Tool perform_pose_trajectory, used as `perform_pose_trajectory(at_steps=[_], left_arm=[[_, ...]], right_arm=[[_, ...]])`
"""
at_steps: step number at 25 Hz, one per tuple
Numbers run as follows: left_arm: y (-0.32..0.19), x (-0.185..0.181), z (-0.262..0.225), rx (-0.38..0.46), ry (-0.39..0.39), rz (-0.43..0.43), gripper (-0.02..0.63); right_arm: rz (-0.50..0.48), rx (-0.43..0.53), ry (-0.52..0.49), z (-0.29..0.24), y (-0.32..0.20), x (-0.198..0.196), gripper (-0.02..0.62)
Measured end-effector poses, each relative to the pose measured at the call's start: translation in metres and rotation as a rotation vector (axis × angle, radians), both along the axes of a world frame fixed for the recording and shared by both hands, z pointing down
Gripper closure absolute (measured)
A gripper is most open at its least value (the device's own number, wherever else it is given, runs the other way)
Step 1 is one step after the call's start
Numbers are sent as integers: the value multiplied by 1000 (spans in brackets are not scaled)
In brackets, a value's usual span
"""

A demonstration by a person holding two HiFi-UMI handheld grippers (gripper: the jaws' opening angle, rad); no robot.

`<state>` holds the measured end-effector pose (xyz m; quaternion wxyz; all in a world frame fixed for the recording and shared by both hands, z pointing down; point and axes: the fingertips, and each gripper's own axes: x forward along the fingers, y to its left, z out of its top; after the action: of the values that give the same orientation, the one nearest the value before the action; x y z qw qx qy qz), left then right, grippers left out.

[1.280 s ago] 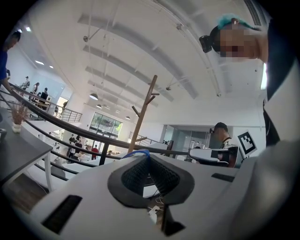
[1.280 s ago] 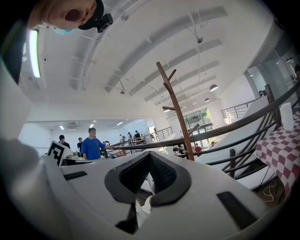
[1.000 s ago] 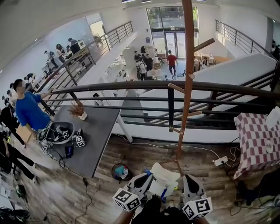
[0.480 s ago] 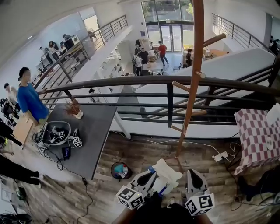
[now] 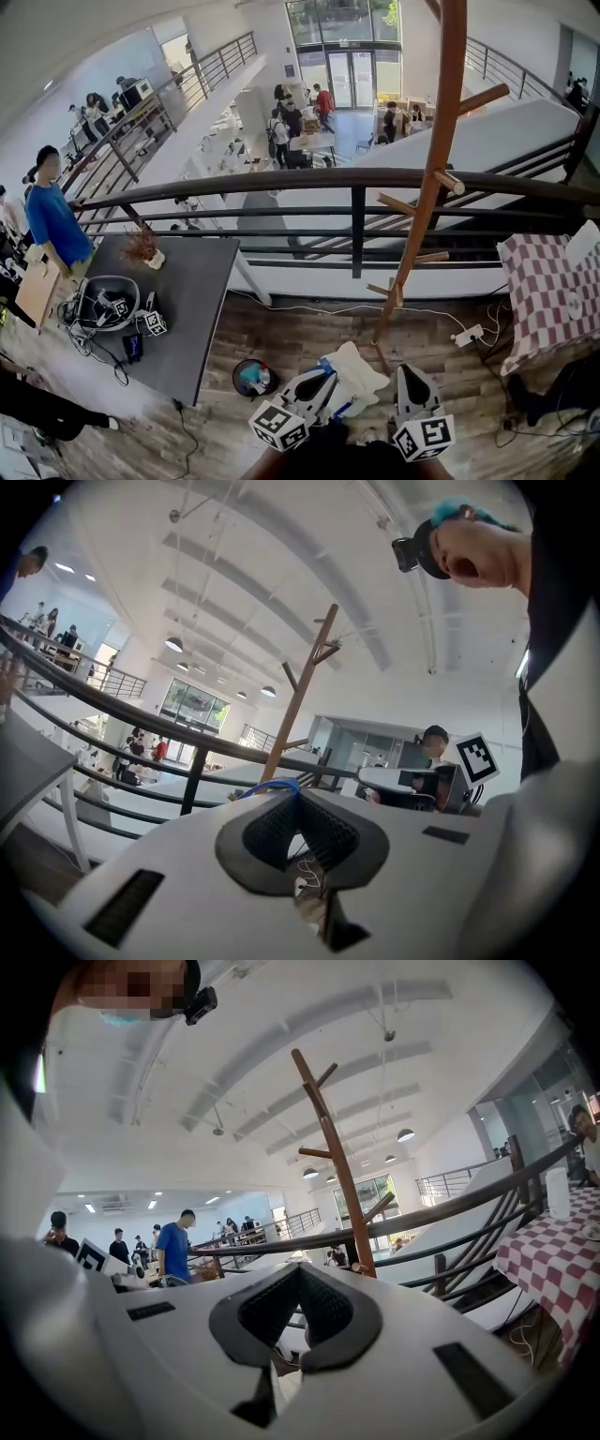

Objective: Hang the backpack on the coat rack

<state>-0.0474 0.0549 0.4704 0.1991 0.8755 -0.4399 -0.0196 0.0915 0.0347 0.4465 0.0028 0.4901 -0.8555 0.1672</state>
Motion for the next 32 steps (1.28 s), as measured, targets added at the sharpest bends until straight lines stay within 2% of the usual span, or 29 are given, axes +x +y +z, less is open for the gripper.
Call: perform_pose_trajectory(at_steps=[11, 16, 23, 32], left_arm=[[-42, -12, 8, 10, 4, 117, 592], [-56, -21, 8, 14, 5, 141, 593], [-69, -23, 16, 6, -6, 135, 592], [-81, -14, 24, -14, -41, 97, 592]], right_arm=[[111, -35, 30, 11, -21, -15, 582], [144, -56, 36, 14, -26, -20, 583], [119, -53, 39, 19, -37, -23, 581], [32, -54, 15, 22, -57, -22, 581]])
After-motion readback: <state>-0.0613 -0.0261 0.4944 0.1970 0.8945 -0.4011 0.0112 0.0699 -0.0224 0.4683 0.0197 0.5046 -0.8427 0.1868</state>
